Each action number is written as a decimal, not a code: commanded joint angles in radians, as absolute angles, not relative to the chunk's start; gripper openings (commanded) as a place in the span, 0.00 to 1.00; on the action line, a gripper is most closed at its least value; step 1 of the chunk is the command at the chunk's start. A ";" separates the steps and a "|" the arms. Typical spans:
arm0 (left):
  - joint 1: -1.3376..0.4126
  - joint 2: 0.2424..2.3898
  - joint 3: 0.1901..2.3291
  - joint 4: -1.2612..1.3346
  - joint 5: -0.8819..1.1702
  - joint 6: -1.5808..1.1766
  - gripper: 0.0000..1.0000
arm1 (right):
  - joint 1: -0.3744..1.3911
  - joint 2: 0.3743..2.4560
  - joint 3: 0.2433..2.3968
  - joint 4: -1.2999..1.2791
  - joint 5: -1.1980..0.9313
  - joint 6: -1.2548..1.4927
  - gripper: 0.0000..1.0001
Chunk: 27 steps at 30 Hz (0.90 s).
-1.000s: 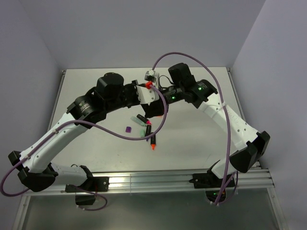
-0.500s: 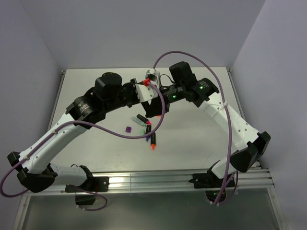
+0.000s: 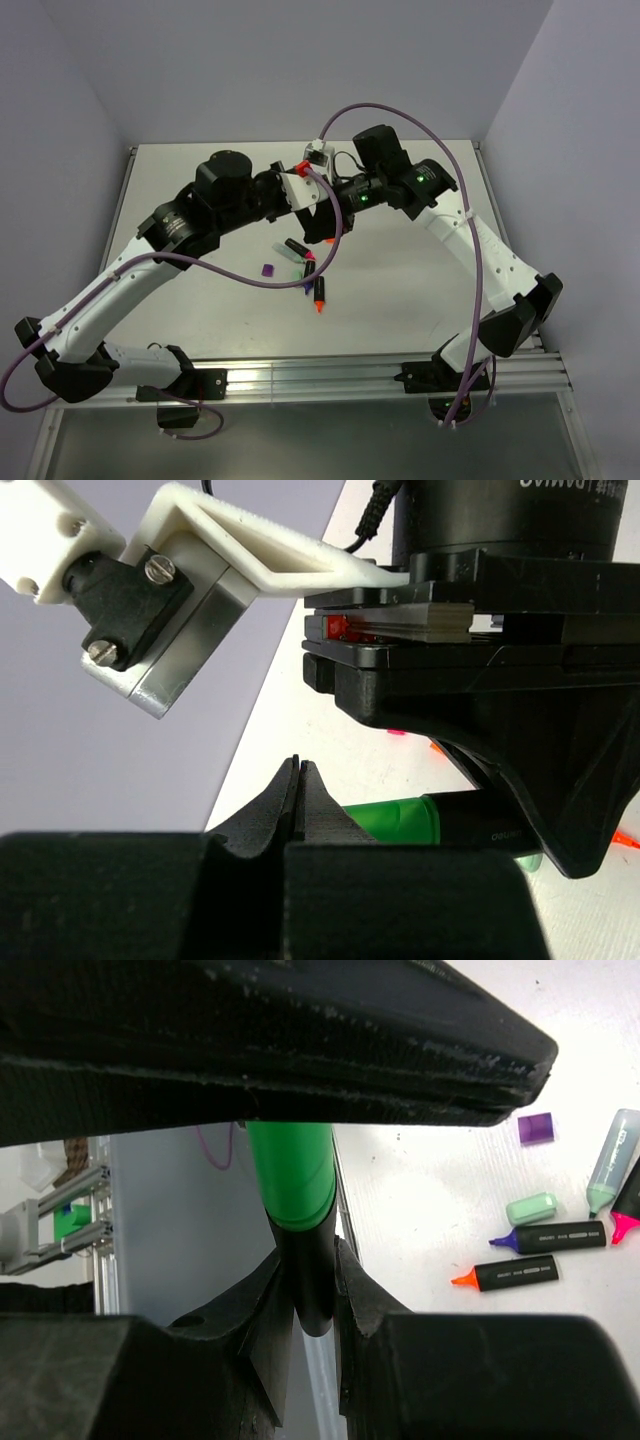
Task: Insert the pens into the pen caps
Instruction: Press the pen cap onto the pen.
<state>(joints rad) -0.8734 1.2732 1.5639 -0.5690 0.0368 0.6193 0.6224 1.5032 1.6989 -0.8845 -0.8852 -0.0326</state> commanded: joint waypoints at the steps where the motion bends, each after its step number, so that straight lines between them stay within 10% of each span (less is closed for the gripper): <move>1: -0.940 1.292 1.514 -0.759 0.337 0.506 0.01 | 0.574 1.520 1.816 -0.548 -0.825 -0.002 0.00; 27: -1.003 1.282 1.491 -0.873 0.482 0.586 0.00 | 0.523 1.539 1.819 -0.572 -0.916 -0.041 0.00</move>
<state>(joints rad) -0.8722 1.2602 1.5570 -0.5514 0.1188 0.6636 0.5884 1.5272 1.7164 -0.9203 -1.0313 -0.0284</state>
